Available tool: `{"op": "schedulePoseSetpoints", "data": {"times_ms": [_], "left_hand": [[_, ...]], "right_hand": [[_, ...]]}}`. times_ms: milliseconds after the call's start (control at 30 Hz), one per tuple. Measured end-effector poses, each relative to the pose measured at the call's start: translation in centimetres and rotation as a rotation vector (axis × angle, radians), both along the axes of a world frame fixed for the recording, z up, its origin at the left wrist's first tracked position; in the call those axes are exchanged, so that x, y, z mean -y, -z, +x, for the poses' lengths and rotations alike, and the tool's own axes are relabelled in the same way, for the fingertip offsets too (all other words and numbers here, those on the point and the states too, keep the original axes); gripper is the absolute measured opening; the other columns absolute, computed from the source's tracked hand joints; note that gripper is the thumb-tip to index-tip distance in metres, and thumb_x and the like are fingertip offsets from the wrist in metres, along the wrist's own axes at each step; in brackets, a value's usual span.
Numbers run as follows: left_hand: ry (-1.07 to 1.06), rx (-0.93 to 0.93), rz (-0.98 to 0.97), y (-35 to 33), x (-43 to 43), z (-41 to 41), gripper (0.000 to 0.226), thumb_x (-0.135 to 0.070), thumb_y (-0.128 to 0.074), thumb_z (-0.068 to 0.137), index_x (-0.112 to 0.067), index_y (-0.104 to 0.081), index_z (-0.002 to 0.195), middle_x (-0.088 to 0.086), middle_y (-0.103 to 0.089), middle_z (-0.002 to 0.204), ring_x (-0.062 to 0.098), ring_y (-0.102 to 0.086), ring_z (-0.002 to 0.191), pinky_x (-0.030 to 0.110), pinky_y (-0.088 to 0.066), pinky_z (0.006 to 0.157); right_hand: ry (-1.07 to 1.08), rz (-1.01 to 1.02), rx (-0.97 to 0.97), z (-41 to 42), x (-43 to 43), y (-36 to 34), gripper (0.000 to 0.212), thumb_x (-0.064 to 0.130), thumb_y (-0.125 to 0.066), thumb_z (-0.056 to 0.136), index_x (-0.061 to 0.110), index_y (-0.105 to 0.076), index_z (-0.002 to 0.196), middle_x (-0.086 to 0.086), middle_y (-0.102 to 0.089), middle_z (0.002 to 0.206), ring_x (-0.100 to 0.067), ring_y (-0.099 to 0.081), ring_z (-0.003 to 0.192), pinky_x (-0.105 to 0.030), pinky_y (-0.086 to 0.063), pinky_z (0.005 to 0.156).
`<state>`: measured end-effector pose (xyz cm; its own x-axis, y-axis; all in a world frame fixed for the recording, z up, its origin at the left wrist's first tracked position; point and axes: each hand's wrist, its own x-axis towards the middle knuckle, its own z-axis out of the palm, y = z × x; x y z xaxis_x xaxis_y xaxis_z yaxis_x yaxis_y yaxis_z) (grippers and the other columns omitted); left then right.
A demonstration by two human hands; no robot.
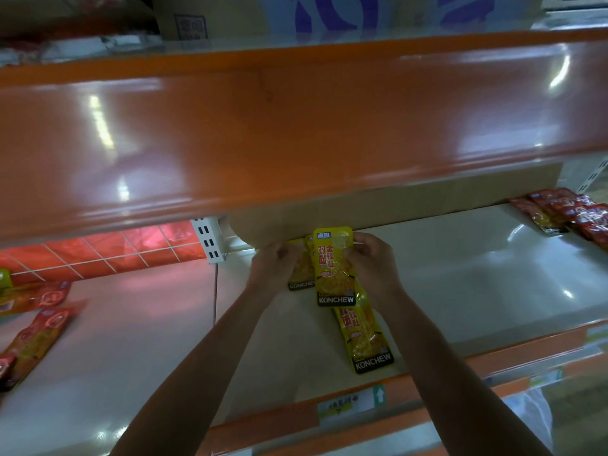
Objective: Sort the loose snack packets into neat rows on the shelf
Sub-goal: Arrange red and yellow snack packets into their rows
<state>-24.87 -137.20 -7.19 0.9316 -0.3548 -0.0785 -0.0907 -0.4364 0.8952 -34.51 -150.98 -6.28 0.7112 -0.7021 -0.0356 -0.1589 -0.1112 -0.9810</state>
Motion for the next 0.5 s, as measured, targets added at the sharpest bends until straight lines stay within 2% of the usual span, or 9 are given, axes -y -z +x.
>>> {"op": "schedulePoseSetpoints", "data": {"times_ms": [67,133,167,233,333,433,500], "left_hand": [[0.106,-0.18,-0.153,-0.7,-0.4,-1.0,0.019,-0.037,-0.064,0.087,-0.02,-0.07,0.081,0.005,-0.072,0.086,0.018,-0.066,0.078,0.037,-0.054,0.082],[0.199,-0.209,-0.179,-0.9,-1.0,-1.5,0.004,-0.023,-0.068,0.087,-0.02,-0.071,0.087,0.008,-0.072,0.092,0.016,-0.066,0.082,0.036,-0.055,0.083],[0.227,-0.209,-0.195,-0.9,-1.3,-1.6,0.004,-0.017,-0.069,0.086,-0.019,-0.071,0.089,0.008,-0.072,0.092,0.014,-0.066,0.081,0.032,-0.056,0.08],[0.199,-0.199,-0.223,-0.6,-2.1,-1.4,0.01,-0.007,-0.067,0.086,-0.017,-0.069,0.088,0.004,-0.069,0.083,0.006,-0.064,0.071,0.021,-0.055,0.068],[0.057,-0.164,-0.211,-0.1,-3.3,-0.3,0.014,-0.002,-0.067,0.084,-0.015,-0.07,0.079,0.006,-0.062,0.074,0.012,-0.053,0.063,0.022,-0.045,0.063],[-0.023,-0.141,-0.125,0.9,-4.0,0.8,0.018,-0.006,-0.071,0.08,-0.02,-0.072,0.069,0.0,-0.061,0.06,0.01,-0.05,0.056,0.023,-0.044,0.06],[-0.034,-0.136,-0.069,1.5,-4.0,1.1,0.017,-0.011,-0.075,0.076,-0.022,-0.073,0.064,0.003,-0.065,0.063,0.014,-0.054,0.061,0.03,-0.048,0.066]], "right_hand": [[-0.015,-0.015,-0.003,0.7,-0.5,-0.1,0.02,0.011,-0.063,0.083,0.029,-0.068,0.091,-0.001,-0.072,0.085,-0.019,-0.067,0.075,-0.038,-0.056,0.07],[-0.044,-0.026,-0.017,1.2,-1.0,-0.1,0.022,0.011,-0.062,0.083,0.024,-0.069,0.099,-0.002,-0.072,0.089,-0.018,-0.067,0.076,-0.037,-0.055,0.069],[-0.058,-0.036,-0.031,1.5,-1.3,-0.1,0.023,0.011,-0.061,0.083,0.022,-0.069,0.103,-0.003,-0.072,0.092,-0.019,-0.067,0.08,-0.039,-0.057,0.071],[-0.081,-0.075,-0.063,1.8,-1.7,-0.2,0.025,0.013,-0.059,0.086,0.021,-0.067,0.109,-0.002,-0.071,0.1,-0.018,-0.067,0.088,-0.035,-0.056,0.075],[-0.09,-0.197,-0.142,1.5,-1.8,-0.7,0.029,0.019,-0.052,0.094,0.019,-0.063,0.121,0.003,-0.067,0.109,-0.008,-0.061,0.083,-0.017,-0.045,0.069],[-0.093,-0.33,-0.179,0.8,-1.7,-0.4,0.032,0.017,-0.05,0.096,0.015,-0.059,0.126,-0.003,-0.064,0.123,-0.015,-0.06,0.109,-0.019,-0.04,0.085],[-0.1,-0.398,-0.203,0.3,-1.8,0.0,0.033,0.015,-0.051,0.095,0.013,-0.058,0.128,-0.005,-0.063,0.127,-0.018,-0.057,0.117,-0.025,-0.041,0.093]]}}
